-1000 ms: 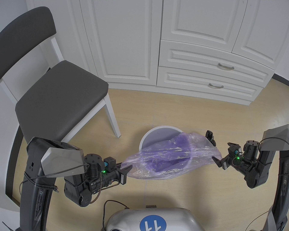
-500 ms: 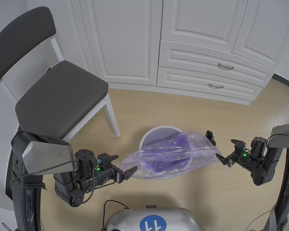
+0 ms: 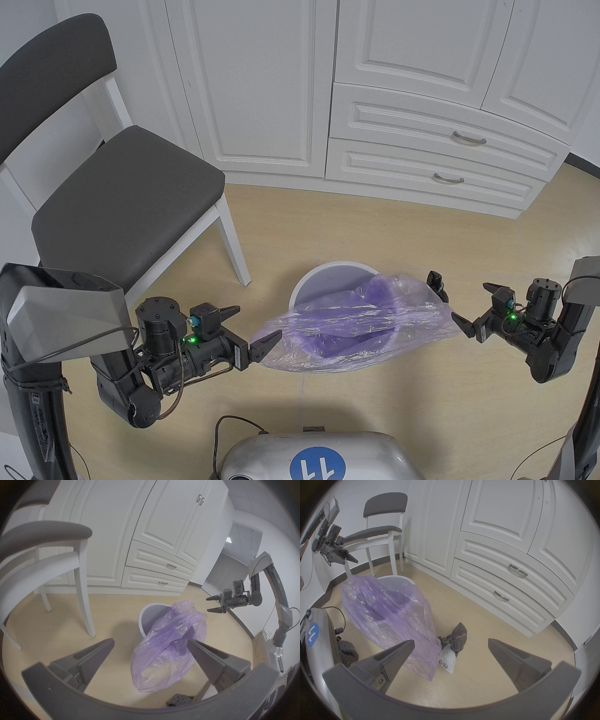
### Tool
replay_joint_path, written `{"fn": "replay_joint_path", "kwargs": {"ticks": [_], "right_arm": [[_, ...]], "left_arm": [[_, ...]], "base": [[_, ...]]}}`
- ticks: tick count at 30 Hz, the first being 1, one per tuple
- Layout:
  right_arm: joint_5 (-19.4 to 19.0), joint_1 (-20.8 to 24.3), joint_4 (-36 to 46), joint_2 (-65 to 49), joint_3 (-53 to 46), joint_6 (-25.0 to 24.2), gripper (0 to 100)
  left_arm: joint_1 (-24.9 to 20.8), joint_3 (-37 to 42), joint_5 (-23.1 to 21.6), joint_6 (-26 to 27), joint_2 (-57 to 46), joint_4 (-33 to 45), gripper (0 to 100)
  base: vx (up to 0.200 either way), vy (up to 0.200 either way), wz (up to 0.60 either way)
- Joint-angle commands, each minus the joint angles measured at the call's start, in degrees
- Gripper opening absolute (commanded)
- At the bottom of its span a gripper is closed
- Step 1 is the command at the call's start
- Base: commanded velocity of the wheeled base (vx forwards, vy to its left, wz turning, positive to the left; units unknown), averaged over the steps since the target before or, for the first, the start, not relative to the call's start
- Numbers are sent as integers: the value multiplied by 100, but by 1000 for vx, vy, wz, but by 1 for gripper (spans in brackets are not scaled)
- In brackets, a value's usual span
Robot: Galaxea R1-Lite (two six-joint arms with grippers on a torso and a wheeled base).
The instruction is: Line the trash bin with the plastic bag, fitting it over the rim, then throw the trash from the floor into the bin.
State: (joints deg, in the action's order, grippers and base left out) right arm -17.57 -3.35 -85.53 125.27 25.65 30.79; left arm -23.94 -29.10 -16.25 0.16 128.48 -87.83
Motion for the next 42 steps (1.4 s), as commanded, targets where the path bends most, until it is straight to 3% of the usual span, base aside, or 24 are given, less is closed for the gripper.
{"fn": "replay_joint_path", "kwargs": {"ticks": [1, 11, 17, 23, 33, 37, 39, 42], "right_arm": [[-1, 1, 1, -126, -34, -3, 100], [-1, 19, 309, -477, -34, -284, 100], [-45, 63, 529, -715, -34, -548, 100], [-45, 72, 529, -767, -34, -566, 100], [-54, 72, 546, -1013, -104, -671, 100], [-124, 63, 616, -1145, -113, -821, 100], [-168, 54, 678, -1172, -104, -821, 100], [-186, 54, 722, -1180, -104, -821, 100]], "left_arm": [[12, 247, -27, -16, -710, -6, 100], [48, 528, -45, 116, -1694, 3, 100], [65, 1108, 25, 986, -2266, 3, 100], [39, 1662, 17, 1197, -2705, 3, 100], [56, 1284, 236, 1206, -2485, 12, 100], [56, 1381, 2064, 1918, -2151, 3, 100], [48, 1539, 2398, 2094, -2187, 3, 100], [21, 1697, 2302, 2287, -2283, 3, 100]], "base": [[0, 0, 0], [0, 0, 0], [-133, 0, 0], [-167, 0, 0], [100, 0, 0], [200, 0, 0], [200, 0, 0], [67, 0, 0]]}}
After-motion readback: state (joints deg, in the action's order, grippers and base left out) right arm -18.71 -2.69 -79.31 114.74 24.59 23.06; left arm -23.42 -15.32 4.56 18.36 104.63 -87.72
